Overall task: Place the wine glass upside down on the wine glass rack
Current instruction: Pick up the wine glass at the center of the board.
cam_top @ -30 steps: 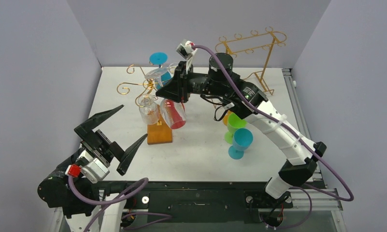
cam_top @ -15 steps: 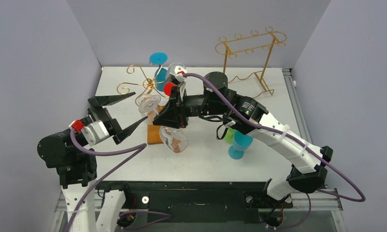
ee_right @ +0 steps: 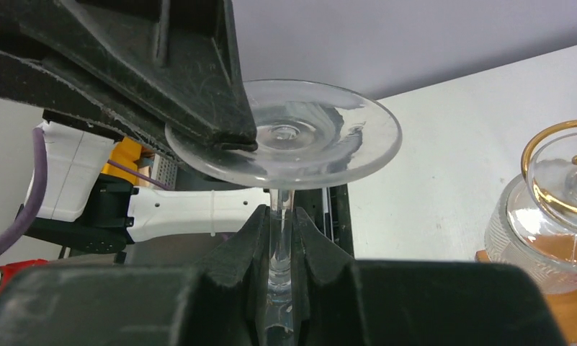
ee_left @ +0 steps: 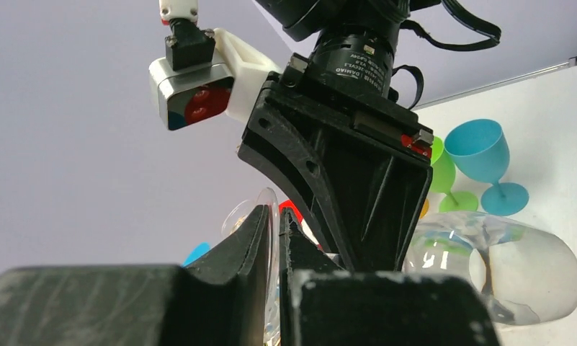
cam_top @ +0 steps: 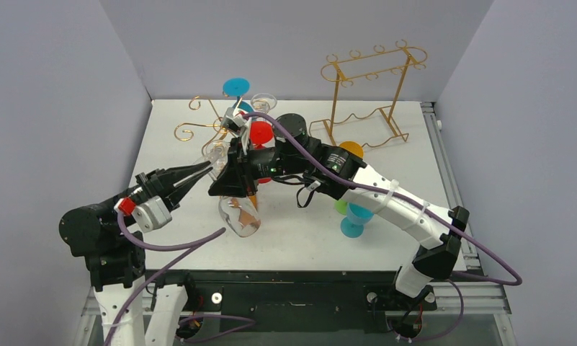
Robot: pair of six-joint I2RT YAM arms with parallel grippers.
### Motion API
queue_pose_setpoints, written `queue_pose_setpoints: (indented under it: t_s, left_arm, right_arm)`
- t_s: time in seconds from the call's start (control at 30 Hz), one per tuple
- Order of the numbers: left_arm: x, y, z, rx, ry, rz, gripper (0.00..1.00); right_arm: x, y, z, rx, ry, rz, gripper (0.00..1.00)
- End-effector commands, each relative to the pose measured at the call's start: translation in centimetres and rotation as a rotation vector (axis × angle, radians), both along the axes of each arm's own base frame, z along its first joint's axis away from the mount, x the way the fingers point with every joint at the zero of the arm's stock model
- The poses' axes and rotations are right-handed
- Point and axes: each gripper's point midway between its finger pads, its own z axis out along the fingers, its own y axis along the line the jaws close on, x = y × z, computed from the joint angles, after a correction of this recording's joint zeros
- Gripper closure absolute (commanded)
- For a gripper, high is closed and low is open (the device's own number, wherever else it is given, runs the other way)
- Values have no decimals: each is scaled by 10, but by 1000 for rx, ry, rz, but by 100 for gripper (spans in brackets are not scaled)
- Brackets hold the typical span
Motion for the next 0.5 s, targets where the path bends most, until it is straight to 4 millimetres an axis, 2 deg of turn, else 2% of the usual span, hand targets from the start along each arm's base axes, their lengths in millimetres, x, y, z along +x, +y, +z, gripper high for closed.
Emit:
queue_pose_setpoints:
  t_s: [0.0, 0.47]
  left_arm:
    - [-2, 2, -13, 9, -23, 26, 100]
    - [-3, 6, -20, 74, -119, 84, 100]
  right_arm:
    - [-12, 3, 46, 141, -48, 43, 100]
    - [-20, 8, 45, 108, -88, 33, 100]
